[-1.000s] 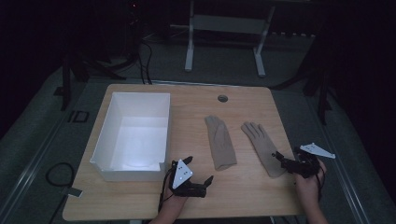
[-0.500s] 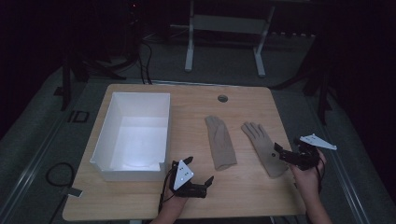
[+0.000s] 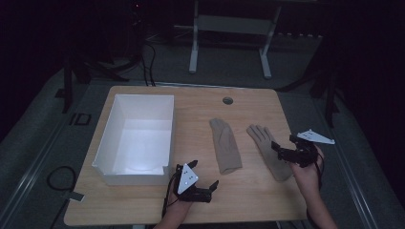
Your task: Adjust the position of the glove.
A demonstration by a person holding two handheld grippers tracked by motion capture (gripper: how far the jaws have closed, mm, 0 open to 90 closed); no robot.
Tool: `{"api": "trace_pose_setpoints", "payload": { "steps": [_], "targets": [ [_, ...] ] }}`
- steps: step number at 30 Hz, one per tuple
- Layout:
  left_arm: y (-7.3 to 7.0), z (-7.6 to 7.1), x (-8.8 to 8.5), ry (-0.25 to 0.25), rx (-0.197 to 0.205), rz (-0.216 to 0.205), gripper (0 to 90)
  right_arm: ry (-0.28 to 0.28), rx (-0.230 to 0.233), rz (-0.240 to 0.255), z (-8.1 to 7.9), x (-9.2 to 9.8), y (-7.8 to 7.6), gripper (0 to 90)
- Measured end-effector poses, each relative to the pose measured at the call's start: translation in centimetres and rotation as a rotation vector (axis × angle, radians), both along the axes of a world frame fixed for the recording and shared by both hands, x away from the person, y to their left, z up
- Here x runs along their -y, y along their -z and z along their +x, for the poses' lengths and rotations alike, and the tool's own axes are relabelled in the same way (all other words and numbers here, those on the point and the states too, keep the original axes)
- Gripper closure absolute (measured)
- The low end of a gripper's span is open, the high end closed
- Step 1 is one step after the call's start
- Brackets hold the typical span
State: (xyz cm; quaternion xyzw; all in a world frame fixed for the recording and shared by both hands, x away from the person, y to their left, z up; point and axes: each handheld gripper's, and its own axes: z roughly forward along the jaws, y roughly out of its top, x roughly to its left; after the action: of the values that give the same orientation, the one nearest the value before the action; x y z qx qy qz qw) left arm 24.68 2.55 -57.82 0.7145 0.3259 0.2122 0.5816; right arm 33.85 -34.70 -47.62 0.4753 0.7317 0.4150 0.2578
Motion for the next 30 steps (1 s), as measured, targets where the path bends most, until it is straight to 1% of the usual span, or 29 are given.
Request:
{"api": "trace_pose_setpoints", "payload": {
  "steps": [1,5,6,9,12,14,16,20,21,22,26,30],
  "targets": [
    [0.0,0.0,0.0,0.0,-0.001,0.0,0.1,-0.006,-0.004,-0.006,0.1,-0.3,0.0,15.7],
    [0.0,0.0,0.0,-0.001,-0.003,0.001,0.1,-0.026,0.008,-0.014,0.5,-1.4,-0.2,19.7],
    [0.0,0.0,0.0,-0.001,-0.004,0.0,0.1,-0.032,0.009,-0.016,0.6,-1.7,-0.2,22.3],
    [0.0,0.0,0.0,-0.001,-0.003,0.0,0.1,-0.05,0.011,-0.025,1.0,-2.7,-0.3,22.9],
    [0.0,0.0,0.0,0.0,-0.003,0.0,0.1,-0.065,0.016,-0.019,1.4,-3.7,-0.4,22.9],
    [0.0,0.0,0.0,0.0,-0.002,0.0,0.1,-0.075,0.019,-0.006,1.6,-4.3,-0.4,23.1],
    [0.0,0.0,0.0,0.001,-0.002,0.001,0.1,-0.09,0.018,-0.006,1.9,-5.0,-0.4,23.1],
    [0.0,0.0,0.0,0.004,-0.002,0.001,0.1,-0.11,0.021,-0.01,2.7,-6.2,-0.3,26.4],
    [0.0,0.0,0.0,0.005,-0.002,0.001,0.1,-0.116,0.017,-0.007,2.9,-6.5,-0.2,27.2],
    [0.0,0.0,0.0,0.005,-0.001,0.001,0.1,-0.126,0.01,-0.001,3.0,-6.8,-0.1,29.8],
    [0.0,0.0,0.0,0.015,-0.005,-0.005,0.1,-0.147,-0.01,-0.005,3.8,-8.2,0.5,30.2],
    [0.0,0.0,0.0,0.015,-0.006,-0.006,0.1,-0.163,-0.029,-0.01,4.4,-9.6,1.2,30.2]
  ]
}}
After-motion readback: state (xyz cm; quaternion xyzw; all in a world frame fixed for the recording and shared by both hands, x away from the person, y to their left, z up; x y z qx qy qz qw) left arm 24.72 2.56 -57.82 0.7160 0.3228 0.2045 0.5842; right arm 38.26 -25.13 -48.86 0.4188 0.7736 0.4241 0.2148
